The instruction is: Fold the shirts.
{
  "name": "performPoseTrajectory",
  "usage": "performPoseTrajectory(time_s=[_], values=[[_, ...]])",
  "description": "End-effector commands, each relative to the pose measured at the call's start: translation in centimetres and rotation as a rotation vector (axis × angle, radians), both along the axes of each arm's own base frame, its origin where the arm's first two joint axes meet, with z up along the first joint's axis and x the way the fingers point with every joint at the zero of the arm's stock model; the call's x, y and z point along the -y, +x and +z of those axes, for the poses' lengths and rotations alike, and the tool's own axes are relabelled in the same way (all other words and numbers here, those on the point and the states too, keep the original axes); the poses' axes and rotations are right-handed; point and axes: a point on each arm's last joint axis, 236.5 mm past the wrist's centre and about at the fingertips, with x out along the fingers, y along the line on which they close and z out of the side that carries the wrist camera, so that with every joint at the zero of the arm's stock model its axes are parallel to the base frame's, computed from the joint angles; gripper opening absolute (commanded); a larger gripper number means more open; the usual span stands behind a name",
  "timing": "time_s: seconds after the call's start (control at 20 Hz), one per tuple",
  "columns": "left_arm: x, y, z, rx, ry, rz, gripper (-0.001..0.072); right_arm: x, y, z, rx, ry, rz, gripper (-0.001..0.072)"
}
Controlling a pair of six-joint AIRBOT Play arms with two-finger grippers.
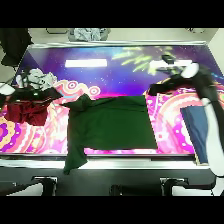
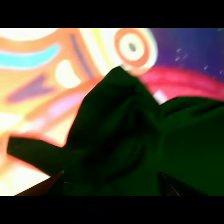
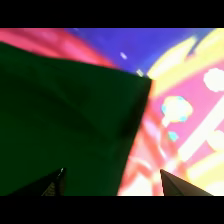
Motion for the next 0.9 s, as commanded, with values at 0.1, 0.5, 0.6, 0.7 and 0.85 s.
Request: performPoseTrajectory(time_s=[0.1,0.5,0.6,0.7,0.85], values=[[-4.4,-11.3,-3.2,-0.369,-0.040,0.038,0.0585,7.4,-12.2,-2.0,-0.378,0.068,0.104,0.0627],[5.2,-23.8,-13.3,-0.592,-0.223,-0.127,0.0542,4.2,-21.3,-11.5,-0.603,0.177,0.124,0.0685],[6.1,-23.6,-14.4,-0.569,-0.215,-0.116,0.0541,4.1,-21.5,-12.2,-0.601,0.174,0.114,0.0686],[6.6,-22.6,-14.8,-0.532,-0.213,-0.091,0.0541,4.1,-21.5,-12.7,-0.593,0.174,0.110,0.0686],[7.1,-21.8,-15.0,-0.506,-0.212,-0.083,0.0274,2.4,-21.3,-13.7,-0.572,0.228,0.080,0.0686]])
